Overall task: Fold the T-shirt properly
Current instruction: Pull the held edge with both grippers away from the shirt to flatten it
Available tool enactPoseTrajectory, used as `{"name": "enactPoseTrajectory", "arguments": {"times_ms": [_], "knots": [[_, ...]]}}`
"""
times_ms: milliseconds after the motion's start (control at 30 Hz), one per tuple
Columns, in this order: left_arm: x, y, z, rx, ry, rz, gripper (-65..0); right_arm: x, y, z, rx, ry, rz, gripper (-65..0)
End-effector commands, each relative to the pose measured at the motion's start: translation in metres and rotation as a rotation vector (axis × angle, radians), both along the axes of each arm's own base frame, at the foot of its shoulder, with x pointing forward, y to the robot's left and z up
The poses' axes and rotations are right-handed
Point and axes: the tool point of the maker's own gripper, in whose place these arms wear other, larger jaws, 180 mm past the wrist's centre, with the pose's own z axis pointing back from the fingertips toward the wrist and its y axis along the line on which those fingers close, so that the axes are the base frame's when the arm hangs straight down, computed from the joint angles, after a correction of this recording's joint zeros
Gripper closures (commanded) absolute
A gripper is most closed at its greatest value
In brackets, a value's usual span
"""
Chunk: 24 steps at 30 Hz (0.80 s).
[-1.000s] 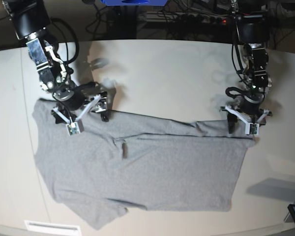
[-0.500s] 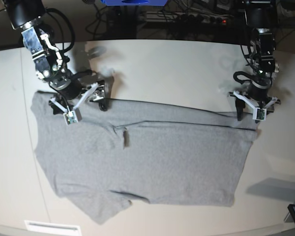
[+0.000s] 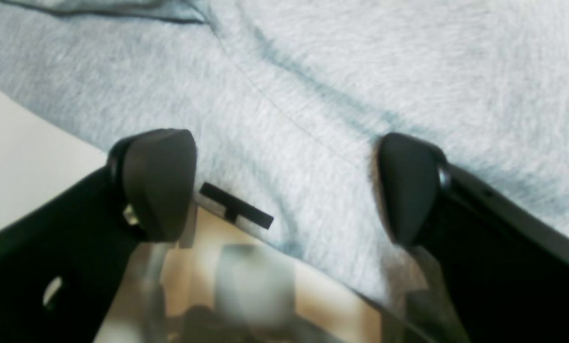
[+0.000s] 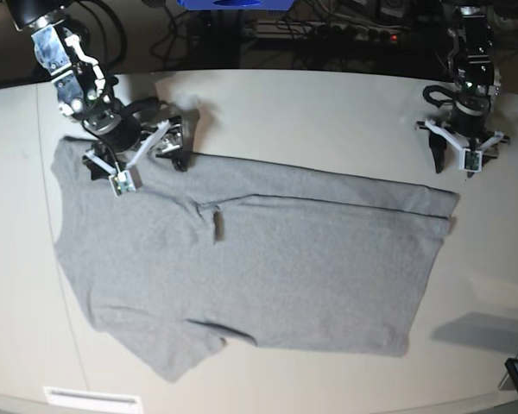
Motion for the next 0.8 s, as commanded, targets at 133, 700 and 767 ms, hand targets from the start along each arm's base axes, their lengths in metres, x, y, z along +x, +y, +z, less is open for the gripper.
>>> {"name": "enactPoseTrajectory", "arguments": {"times_ms": [133,700,767], "knots": [[-0.037,-0.001,-0.015,0.065,0.18,-0.021,-38.0,-0.03,-0.008,-0.023,-0.027,0.146,0.009,-57.3],[0.07,0.009,0.07,-0.096,-0.104,0.166,-38.5,-0.031,-0.004,-0.022,-0.019,0.146,0.011,-57.3],[0.08,0.01,0.066,-0.125,-0.094,0.188,-38.5,-0.03,-0.004,-0.022,-0.019,0.145,0.011,-57.3]]}}
